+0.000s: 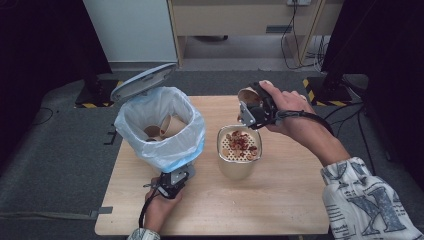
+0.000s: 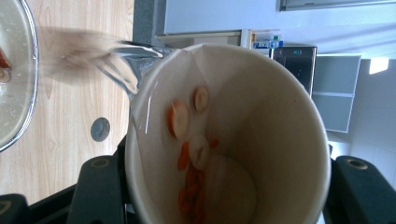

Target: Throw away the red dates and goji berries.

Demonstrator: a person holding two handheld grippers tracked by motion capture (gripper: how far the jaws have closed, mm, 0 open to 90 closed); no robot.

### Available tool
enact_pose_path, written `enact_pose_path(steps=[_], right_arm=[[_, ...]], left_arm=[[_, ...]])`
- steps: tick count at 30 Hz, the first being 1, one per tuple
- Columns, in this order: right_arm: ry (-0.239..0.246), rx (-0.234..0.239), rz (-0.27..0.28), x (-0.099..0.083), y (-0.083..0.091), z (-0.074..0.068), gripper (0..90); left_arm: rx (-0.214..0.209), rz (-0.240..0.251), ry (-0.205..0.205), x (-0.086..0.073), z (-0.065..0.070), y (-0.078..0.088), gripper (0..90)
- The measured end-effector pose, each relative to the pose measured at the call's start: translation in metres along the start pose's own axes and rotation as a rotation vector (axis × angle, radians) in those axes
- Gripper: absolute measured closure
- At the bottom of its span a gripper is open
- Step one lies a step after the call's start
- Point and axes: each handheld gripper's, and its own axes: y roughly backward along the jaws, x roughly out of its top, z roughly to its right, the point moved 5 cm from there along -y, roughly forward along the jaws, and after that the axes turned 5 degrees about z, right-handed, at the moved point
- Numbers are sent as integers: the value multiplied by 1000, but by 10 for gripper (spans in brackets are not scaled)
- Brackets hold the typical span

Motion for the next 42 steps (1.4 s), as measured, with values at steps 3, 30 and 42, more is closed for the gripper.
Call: enact_pose_path(steps=[3, 30, 42], right_arm=[[8, -3, -1, 1, -1, 0, 383], [120, -18, -39, 3, 1, -1, 386], [173, -37, -53, 6, 4, 3, 388]], left_arm=[[0, -1, 0, 0, 0, 0, 874], [0, -4, -2, 0, 0, 0, 874], [1, -4, -2, 0, 0, 0, 874]])
